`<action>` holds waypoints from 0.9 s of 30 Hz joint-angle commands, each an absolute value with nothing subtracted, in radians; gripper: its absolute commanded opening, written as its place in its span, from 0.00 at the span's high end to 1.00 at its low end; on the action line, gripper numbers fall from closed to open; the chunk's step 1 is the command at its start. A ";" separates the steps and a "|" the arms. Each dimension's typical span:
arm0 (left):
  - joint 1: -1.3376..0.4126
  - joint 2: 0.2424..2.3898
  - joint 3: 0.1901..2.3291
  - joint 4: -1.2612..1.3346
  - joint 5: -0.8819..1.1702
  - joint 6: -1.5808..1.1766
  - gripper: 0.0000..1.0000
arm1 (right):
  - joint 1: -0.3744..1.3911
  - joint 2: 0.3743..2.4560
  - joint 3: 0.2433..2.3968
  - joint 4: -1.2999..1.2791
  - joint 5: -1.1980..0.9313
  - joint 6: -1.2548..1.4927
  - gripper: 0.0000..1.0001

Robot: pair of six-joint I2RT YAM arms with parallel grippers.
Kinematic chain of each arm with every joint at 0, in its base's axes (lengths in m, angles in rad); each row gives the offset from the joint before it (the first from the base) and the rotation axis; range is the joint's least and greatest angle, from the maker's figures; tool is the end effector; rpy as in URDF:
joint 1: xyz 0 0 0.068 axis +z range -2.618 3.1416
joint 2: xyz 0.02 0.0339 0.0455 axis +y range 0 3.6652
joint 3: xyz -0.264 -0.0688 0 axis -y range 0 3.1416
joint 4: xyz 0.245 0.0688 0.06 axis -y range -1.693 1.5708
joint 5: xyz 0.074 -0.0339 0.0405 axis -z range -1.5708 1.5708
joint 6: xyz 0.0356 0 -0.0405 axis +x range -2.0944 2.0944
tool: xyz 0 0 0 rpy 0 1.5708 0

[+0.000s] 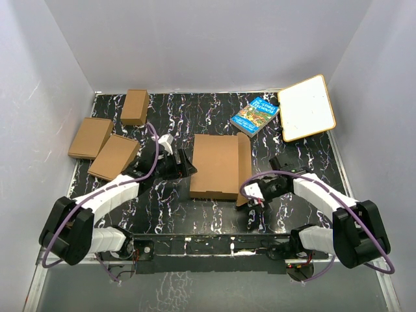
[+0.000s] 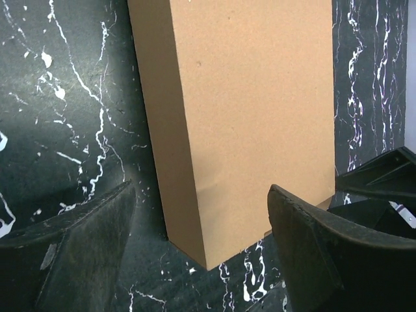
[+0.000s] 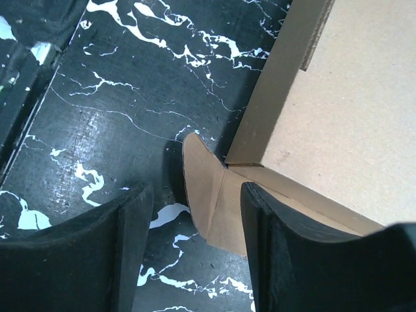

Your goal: Fold the paper box

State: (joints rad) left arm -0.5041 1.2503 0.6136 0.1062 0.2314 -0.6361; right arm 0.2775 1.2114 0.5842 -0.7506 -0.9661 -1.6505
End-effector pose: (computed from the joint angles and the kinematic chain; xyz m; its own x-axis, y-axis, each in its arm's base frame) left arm 0.2265 -0.1343 0.2117 -0.7386 -0.2529 -0.6249 0.2543 0.7539 -0.6058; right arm 0.1639 0.0772 0.1729 0.3817 -0.4805 -0.7896 -0.9164 -0.3081 -0.2555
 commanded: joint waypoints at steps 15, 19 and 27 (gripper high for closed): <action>-0.529 1.363 0.626 0.251 0.200 -0.637 0.25 | 0.389 1.238 0.548 -0.569 -0.900 -1.617 0.66; -0.530 1.397 0.634 0.254 0.206 -0.634 0.27 | 0.393 1.238 0.545 -0.574 -0.903 -1.619 0.70; -0.537 1.434 0.641 0.271 0.221 -0.629 0.31 | 0.396 1.239 0.545 -0.575 -0.881 -1.596 0.81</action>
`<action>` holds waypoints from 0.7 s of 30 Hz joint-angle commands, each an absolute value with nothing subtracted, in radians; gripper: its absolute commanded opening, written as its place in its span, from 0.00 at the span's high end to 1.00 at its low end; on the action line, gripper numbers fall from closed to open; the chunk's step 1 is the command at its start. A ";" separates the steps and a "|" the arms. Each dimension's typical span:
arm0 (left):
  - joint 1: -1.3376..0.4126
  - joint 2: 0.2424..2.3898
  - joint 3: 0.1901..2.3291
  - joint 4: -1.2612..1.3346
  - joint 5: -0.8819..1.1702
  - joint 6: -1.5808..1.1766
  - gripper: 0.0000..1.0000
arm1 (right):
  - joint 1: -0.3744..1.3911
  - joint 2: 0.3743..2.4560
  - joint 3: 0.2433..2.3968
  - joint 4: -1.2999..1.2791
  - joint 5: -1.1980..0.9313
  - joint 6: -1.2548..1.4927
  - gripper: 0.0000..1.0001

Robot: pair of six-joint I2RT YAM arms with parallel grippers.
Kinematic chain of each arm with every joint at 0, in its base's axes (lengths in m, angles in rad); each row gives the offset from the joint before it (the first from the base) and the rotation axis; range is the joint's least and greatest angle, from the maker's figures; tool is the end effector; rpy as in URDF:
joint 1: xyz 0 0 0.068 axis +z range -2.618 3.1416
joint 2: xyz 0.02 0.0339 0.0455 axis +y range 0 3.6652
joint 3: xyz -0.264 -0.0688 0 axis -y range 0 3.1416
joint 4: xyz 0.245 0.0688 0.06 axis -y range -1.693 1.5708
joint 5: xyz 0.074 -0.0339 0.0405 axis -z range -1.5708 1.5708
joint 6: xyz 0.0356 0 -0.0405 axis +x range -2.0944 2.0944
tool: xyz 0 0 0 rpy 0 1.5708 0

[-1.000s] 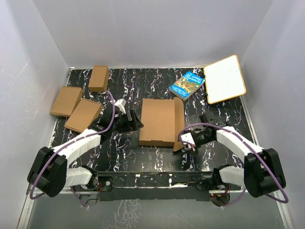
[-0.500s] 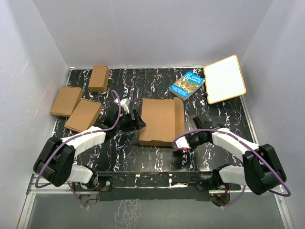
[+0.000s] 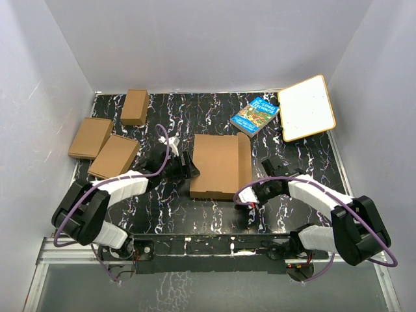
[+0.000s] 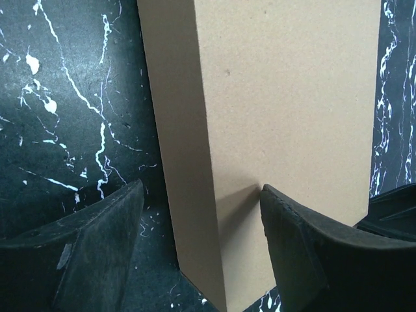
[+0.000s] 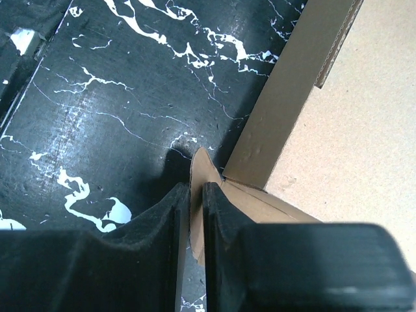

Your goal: Fold the paper box

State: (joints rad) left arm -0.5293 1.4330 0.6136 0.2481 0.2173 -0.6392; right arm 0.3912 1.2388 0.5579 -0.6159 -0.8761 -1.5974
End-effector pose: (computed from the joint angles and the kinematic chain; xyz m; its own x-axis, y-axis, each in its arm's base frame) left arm 0.2433 -0.1512 0.1781 -0.7621 -0.2291 -0.6056 0.2429 0.7658 -0.5954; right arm 0.1636 0.0971 0.1623 0.4598 -0.5026 -0.7321 -0.8780 -0.3806 -0.2902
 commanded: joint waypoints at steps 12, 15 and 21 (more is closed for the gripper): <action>-0.537 1.466 0.612 0.267 0.183 -0.605 0.37 | 0.358 1.252 0.562 -0.571 -0.856 -1.490 0.90; -0.537 1.479 0.612 0.265 0.182 -0.603 0.38 | 0.336 1.257 0.565 -0.574 -0.857 -1.471 0.91; -0.537 1.488 0.616 0.257 0.178 -0.598 0.39 | 0.284 1.323 0.609 -0.650 -0.882 -1.494 0.92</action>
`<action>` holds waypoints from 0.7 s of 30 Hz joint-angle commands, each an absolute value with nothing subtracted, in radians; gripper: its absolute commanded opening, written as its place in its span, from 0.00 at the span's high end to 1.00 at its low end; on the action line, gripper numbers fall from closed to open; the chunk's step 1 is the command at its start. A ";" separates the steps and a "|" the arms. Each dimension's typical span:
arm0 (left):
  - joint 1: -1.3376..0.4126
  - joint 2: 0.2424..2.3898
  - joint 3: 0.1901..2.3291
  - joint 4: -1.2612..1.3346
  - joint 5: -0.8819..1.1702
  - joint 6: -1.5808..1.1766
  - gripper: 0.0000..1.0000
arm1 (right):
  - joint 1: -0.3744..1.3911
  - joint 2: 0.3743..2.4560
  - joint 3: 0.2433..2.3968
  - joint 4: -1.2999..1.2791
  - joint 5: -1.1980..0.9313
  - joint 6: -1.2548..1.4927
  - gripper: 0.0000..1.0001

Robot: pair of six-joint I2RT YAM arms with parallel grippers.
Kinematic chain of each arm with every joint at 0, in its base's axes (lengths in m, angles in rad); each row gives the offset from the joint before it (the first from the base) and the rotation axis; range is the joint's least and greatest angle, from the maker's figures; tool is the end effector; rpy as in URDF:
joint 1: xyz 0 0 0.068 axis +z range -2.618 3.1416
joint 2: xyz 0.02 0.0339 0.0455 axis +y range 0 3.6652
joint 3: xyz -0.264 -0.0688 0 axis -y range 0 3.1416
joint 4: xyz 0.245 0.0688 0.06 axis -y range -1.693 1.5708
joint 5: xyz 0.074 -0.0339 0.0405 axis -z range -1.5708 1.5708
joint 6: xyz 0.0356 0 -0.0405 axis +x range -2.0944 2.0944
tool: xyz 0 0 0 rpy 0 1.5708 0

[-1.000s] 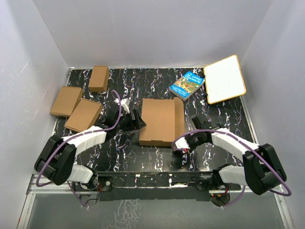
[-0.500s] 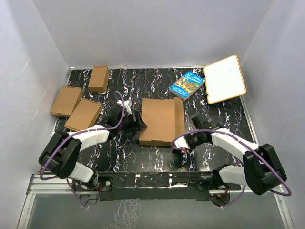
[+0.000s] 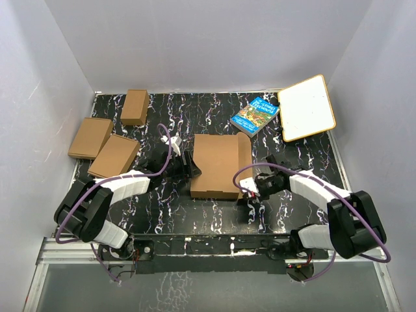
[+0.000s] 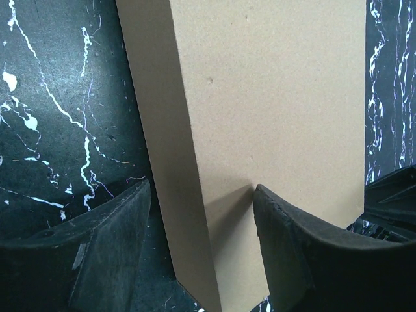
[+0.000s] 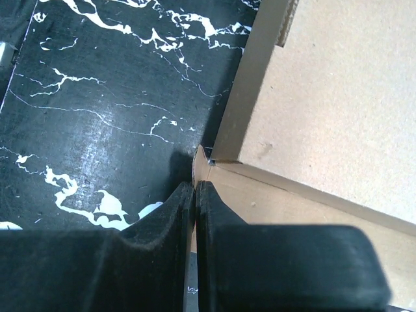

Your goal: Fold the paper box

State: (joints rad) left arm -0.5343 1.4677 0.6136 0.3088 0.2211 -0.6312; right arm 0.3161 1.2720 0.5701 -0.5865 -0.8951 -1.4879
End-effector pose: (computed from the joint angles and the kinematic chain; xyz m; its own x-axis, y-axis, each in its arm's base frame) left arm 0.2473 -0.1554 0.1744 -0.7488 -0.2259 -0.6231 0.2680 0.7567 -0.5964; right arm 0.1766 0.0870 0.1610 0.3241 -0.5498 -0.7699 -0.9429 -0.2539 -0.2157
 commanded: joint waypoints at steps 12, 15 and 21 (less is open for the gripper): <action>-0.538 1.479 0.607 0.244 0.164 -0.589 0.39 | 0.259 1.402 0.651 -0.655 -0.897 -1.401 0.92; -0.538 1.481 0.609 0.244 0.169 -0.587 0.40 | 0.258 1.405 0.662 -0.634 -0.907 -1.346 0.92; -0.537 1.489 0.616 0.246 0.187 -0.584 0.40 | 0.259 1.404 0.677 -0.594 -0.917 -1.254 0.92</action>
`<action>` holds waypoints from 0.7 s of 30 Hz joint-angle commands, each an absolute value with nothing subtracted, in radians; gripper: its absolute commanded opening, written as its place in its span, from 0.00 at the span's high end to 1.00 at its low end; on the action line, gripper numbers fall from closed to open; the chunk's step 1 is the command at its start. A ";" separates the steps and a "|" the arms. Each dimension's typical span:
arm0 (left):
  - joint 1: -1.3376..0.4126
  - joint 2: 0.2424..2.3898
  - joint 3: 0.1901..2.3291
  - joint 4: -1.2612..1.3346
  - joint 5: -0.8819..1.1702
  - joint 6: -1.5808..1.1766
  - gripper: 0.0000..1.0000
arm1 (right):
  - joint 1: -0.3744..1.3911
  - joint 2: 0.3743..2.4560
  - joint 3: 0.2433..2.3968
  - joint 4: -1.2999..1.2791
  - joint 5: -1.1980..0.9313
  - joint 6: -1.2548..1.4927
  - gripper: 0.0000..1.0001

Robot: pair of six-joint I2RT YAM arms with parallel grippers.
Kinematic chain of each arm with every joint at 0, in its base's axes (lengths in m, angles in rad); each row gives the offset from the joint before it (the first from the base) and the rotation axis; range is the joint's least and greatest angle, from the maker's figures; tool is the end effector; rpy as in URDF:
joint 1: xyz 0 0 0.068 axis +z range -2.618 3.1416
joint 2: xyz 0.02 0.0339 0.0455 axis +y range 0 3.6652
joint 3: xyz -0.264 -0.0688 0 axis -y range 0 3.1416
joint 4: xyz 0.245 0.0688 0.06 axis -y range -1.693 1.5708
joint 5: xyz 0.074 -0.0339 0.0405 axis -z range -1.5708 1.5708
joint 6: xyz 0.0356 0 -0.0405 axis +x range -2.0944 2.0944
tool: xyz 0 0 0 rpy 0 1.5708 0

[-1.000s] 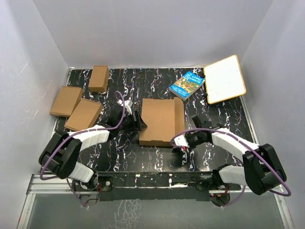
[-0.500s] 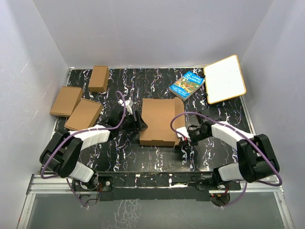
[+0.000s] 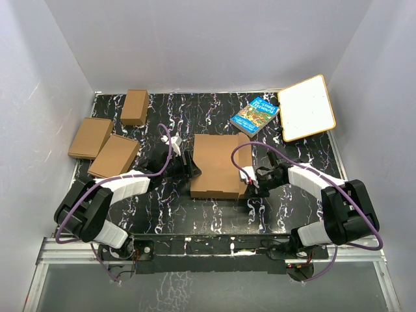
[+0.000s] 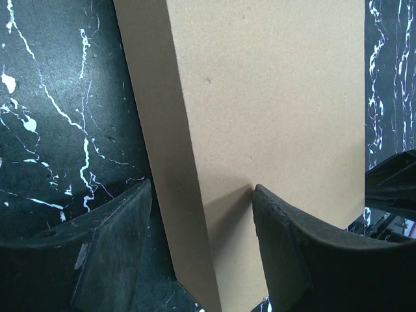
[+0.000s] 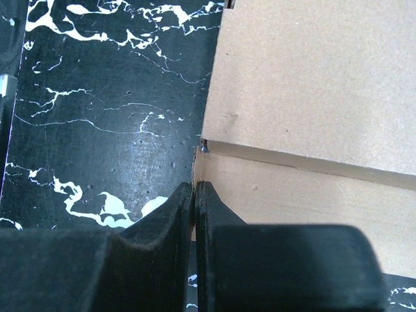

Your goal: Fold the paper box

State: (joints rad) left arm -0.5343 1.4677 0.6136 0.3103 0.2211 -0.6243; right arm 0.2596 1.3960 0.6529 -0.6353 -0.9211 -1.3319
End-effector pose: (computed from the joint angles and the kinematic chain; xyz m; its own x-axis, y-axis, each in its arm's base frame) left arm 0.2474 -0.1554 0.1745 -0.7461 -0.2212 -0.6280 0.2739 0.7578 -0.5923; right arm 0.1989 0.0822 0.1581 0.0694 -0.5897 -0.8046 -0.9933 -0.1157 -0.0008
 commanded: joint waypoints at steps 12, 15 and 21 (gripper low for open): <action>-0.537 1.502 0.625 0.247 0.198 -0.585 0.41 | 0.279 1.379 0.689 -0.530 -0.909 -1.125 0.92; -0.538 1.506 0.626 0.244 0.199 -0.586 0.41 | 0.295 1.367 0.689 -0.511 -0.897 -1.100 0.92; -0.537 1.508 0.633 0.237 0.202 -0.588 0.41 | 0.334 1.346 0.692 -0.477 -0.866 -1.054 0.92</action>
